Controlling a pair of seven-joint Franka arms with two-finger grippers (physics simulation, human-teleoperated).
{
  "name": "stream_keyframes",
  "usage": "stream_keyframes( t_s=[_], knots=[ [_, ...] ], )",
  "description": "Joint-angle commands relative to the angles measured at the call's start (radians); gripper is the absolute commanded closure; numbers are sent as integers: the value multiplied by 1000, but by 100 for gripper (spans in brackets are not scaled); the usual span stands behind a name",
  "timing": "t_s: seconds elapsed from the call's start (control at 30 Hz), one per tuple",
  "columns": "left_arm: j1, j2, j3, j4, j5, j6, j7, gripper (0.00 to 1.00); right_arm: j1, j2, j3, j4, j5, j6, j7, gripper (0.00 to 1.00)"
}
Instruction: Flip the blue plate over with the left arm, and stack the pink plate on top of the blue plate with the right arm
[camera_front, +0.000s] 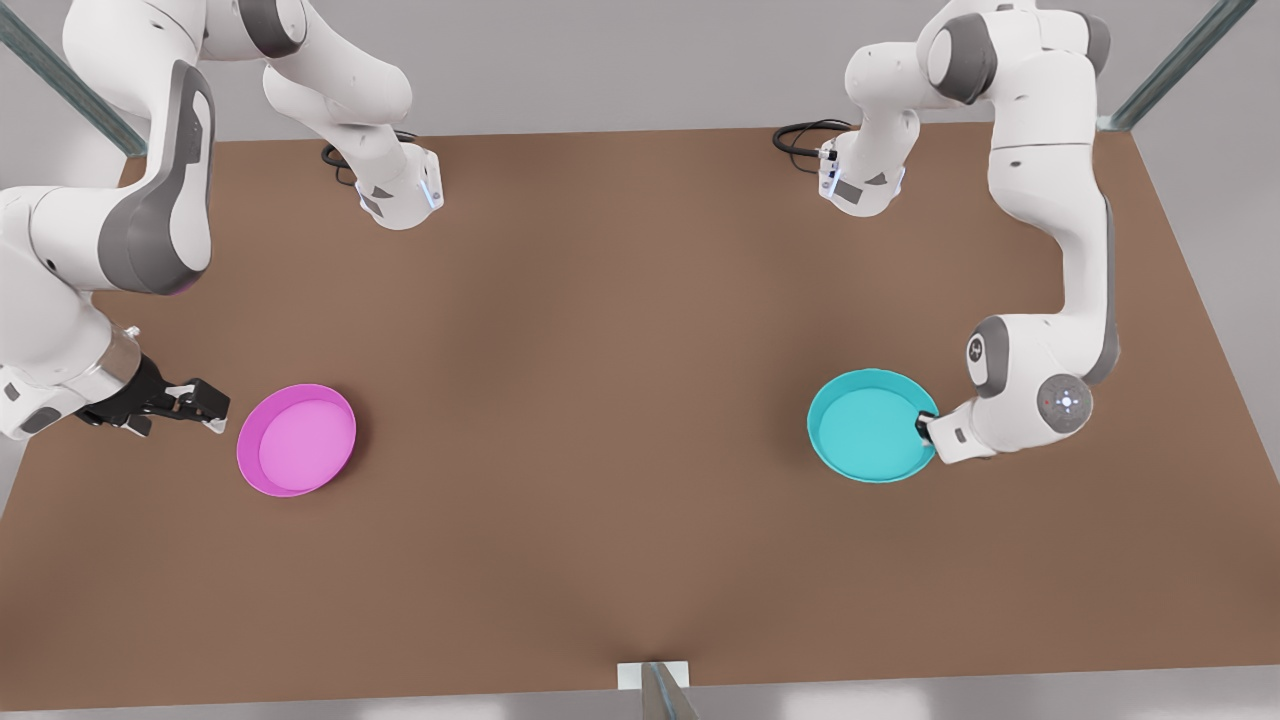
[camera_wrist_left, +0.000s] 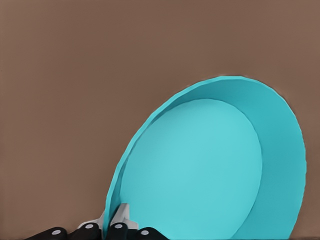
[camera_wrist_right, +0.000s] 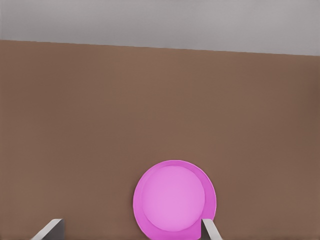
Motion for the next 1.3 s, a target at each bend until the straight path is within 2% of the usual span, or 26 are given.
stream_keyframes(
  t_s=[0.0,0.07,0.17,0.33,0.4,0.67,0.9,1.0,1.03,1.17,1.27],
  knots=[
    [-7,-6,0,0,100,-3,3,79,0,0,0,0,0,0,0,0],
    [-44,-25,0,1,271,-15,-36,79,0,6,0,0,0,0,0,0],
    [-79,-42,-6,1,403,-41,-88,79,0,8,0,0,0,0,0,0],
    [-188,-65,-15,4,656,-176,-270,79,0,8,0,0,0,0,0,0],
    [-276,-62,-15,4,739,-268,-395,79,0,8,0,0,0,0,0,0],
    [-507,-30,-12,23,788,-532,-685,79,0,15,2,2,3,14,0,0],
    [-760,80,5,104,860,-782,-826,79,0,20,0,2,3,14,0,0],
    [-852,214,12,256,930,-900,-820,79,0,26,2,2,3,15,0,0],
    [-898,247,60,285,930,-901,-815,79,0,26,0,2,2,15,0,0],
    [-990,362,120,418,946,-903,-800,79,-1,43,0,2,2,17,0,0],
    [-1063,416,173,460,980,-903,-800,79,-1,44,2,-5,2,41,0,0]
  ],
)
